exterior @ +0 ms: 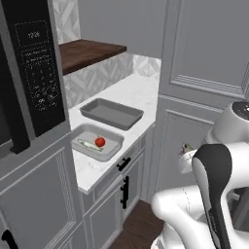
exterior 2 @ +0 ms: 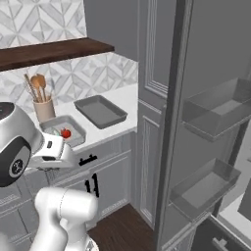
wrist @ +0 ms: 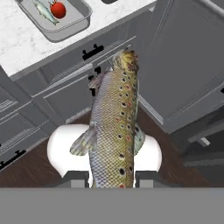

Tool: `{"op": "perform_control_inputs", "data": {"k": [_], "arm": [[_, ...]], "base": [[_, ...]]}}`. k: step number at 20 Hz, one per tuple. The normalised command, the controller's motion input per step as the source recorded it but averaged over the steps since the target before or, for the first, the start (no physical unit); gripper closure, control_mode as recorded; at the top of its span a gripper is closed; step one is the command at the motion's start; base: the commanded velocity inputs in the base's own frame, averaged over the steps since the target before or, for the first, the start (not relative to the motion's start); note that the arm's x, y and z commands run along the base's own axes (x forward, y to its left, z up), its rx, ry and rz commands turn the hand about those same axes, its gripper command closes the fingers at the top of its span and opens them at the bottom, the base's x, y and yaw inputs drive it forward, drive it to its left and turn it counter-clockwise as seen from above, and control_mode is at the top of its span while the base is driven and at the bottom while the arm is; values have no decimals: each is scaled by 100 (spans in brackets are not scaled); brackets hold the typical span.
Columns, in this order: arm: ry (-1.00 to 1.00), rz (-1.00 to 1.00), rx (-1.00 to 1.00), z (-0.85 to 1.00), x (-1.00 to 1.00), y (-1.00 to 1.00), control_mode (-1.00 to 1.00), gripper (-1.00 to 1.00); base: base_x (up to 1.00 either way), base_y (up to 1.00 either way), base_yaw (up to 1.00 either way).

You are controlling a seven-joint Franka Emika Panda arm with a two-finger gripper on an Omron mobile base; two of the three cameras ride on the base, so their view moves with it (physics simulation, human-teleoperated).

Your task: Place one tomato and one fish in each tupperware on the nearby counter, to pack two identical lunches.

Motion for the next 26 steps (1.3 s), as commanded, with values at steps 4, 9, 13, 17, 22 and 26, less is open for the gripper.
{"op": "perform_control_inputs", "data": {"k": [4,9,13,17,22,26], "arm": [[0,0,0,0,0,0,100,100],[0,0,0,0,0,0,100,100],[0,0,0,0,0,0,100,100],[-2,5,0,0,21,0,-100,100],[-9,19,0,2,87,0,-100,100],[0,15,0,27,99,6,-100,100]], "base": [[99,0,3],[62,0,6],[4,0,0],[2,0,0],[0,0,0],[0,0,0]]}}
